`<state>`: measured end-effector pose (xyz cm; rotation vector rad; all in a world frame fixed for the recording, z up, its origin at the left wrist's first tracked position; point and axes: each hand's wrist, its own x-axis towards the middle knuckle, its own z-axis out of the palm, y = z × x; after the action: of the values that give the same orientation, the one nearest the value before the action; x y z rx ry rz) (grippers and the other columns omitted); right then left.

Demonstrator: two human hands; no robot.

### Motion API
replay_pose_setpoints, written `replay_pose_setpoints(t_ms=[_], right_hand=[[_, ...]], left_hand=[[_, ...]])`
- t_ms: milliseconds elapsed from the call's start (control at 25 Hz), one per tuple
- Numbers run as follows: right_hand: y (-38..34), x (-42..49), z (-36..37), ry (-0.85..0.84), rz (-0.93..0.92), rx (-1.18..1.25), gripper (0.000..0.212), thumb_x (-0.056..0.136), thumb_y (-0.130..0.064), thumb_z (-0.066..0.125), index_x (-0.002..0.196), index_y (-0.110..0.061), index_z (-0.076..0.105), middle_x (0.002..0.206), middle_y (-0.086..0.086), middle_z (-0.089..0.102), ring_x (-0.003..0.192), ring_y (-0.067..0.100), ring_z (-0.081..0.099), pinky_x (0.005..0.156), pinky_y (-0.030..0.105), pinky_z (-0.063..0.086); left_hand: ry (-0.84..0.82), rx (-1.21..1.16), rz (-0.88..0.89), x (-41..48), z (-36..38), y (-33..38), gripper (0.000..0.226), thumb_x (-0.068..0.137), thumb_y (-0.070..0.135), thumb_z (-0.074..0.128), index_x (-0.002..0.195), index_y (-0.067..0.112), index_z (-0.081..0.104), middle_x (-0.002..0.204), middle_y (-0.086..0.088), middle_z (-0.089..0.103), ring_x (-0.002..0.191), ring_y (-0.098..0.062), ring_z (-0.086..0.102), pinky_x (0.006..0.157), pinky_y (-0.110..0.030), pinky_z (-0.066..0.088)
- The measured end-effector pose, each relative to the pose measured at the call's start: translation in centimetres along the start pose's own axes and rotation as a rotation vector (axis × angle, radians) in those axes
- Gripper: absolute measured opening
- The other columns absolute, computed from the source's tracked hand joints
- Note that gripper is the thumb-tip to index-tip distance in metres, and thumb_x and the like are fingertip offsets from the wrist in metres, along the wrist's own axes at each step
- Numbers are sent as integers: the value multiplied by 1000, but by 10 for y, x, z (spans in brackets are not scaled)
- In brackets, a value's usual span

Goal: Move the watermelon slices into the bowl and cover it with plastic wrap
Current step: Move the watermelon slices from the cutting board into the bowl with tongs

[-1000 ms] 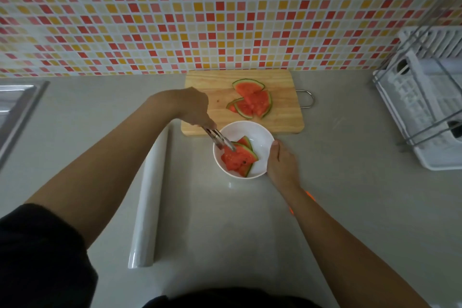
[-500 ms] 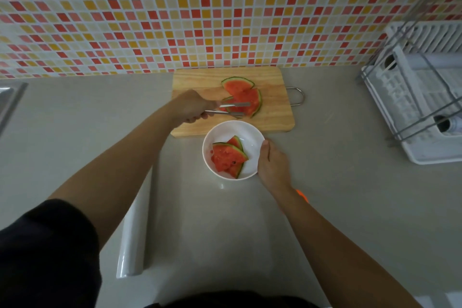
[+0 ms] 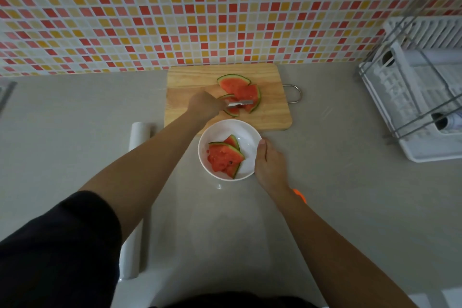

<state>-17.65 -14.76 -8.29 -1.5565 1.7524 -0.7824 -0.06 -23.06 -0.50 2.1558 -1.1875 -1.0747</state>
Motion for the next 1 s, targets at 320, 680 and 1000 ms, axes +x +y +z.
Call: replay_pose_setpoints(t_ms=[320,680,1000], right_hand=[[-1,0,0,6,39,25,40,95,-37,25,87,-16,58,71,-2,52,68,21,48,65,30,33],[-4,0,0,11,24,30,43,97,-32,25,99,-7,60,99,23,66,93,38,59,72,34,39],[-5,-1,-1,9,12,51,43,98,-30,26,96,-4,60,100,25,65,93,39,58,71,35,37]], left_hand=[[-170,-73,237,-26,-69,-36,20,78,39,72,65,24,75,50,13,55,45,-1,45,44,-11,35],[-476,362,291,-58,-75,-55,14,82,38,69,78,28,77,71,11,70,75,-8,59,67,-20,44],[-341,597,155,-45,-136,-28,36,78,52,66,60,22,73,50,8,61,45,-7,44,46,-18,35]])
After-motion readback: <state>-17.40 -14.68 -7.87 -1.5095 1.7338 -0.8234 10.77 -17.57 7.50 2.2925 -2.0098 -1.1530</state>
